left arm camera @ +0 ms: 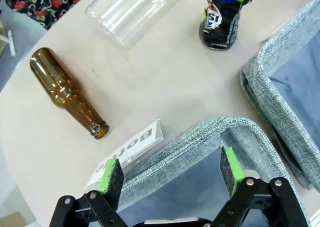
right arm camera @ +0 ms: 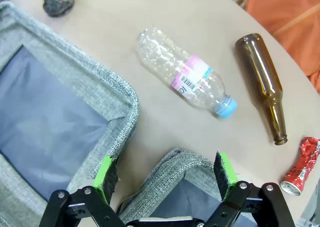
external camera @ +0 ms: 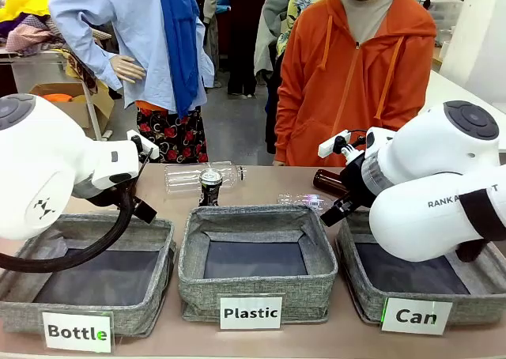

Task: Sort the can waste into the basket.
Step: Pick up the can waste from the table and place it in the right Fabric basket.

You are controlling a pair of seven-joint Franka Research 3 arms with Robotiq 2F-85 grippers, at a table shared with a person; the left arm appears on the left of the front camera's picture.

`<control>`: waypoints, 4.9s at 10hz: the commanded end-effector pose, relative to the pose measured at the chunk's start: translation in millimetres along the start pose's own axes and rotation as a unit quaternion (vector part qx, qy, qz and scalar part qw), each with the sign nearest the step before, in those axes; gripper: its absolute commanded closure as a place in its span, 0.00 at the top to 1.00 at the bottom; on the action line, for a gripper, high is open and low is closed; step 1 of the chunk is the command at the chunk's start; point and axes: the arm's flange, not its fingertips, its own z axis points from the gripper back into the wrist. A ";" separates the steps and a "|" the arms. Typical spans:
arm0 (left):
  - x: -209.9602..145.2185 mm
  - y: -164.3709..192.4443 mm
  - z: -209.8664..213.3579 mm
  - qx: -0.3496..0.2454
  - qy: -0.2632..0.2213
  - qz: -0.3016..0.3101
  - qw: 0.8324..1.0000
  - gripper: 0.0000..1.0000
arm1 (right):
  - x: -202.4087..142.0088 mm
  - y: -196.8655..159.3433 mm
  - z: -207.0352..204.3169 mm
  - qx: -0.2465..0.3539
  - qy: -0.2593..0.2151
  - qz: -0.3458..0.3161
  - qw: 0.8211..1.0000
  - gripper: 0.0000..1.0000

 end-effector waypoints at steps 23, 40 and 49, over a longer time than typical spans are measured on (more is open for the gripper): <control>-150.0 189.8 161.5 -0.391 -0.137 0.394 0.820 1.00 | -180.6 -208.5 198.1 0.325 -0.128 -0.431 0.832 1.00; -57.1 191.0 131.0 -0.379 -0.170 0.207 0.886 1.00 | -259.4 -250.1 168.4 0.345 -0.150 -0.550 0.746 1.00; 20.8 99.2 62.3 -0.361 -0.150 0.023 0.920 1.00 | -259.4 -250.1 168.4 0.345 -0.150 -0.550 0.746 1.00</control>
